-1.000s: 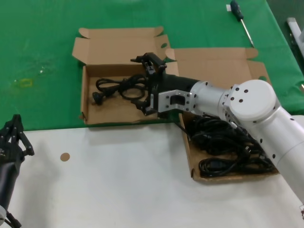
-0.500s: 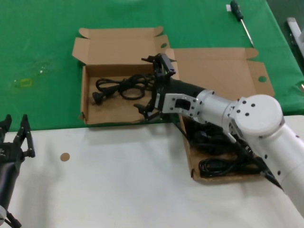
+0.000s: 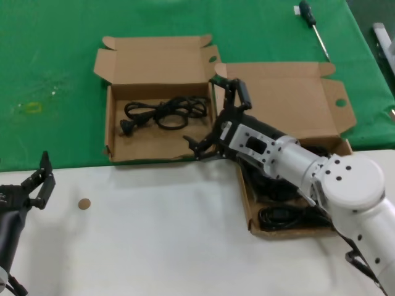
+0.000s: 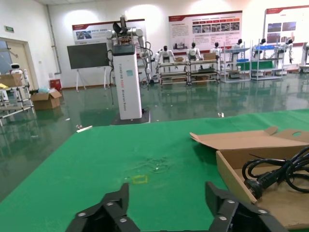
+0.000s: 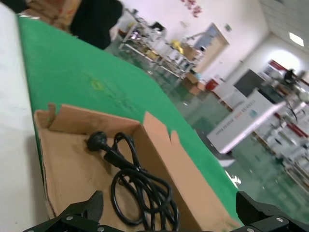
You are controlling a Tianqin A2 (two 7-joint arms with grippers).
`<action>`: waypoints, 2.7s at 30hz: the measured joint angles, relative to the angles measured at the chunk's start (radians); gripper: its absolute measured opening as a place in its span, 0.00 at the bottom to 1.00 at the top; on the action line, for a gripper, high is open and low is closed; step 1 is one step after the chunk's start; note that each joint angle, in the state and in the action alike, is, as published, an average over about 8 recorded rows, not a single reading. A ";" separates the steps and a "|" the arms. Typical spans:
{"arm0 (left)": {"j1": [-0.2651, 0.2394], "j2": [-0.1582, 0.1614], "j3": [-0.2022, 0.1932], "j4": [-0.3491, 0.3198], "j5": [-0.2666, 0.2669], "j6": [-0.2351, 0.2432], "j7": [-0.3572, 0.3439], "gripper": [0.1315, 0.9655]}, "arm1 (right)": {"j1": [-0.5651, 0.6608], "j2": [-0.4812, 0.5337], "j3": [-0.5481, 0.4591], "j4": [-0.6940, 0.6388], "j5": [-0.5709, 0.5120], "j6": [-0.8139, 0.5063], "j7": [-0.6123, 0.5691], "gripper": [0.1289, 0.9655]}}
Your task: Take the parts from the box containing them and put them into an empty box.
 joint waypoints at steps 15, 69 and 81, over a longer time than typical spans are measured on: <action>0.000 0.000 0.000 0.000 0.000 0.000 0.000 0.77 | -0.169 0.016 0.089 0.138 0.068 0.106 0.139 1.00; 0.000 0.000 0.000 0.000 0.000 0.000 0.000 1.00 | -0.558 0.053 0.294 0.454 0.224 0.350 0.459 1.00; 0.000 0.000 0.000 0.000 0.000 0.000 0.000 1.00 | -0.558 0.053 0.294 0.454 0.224 0.350 0.459 1.00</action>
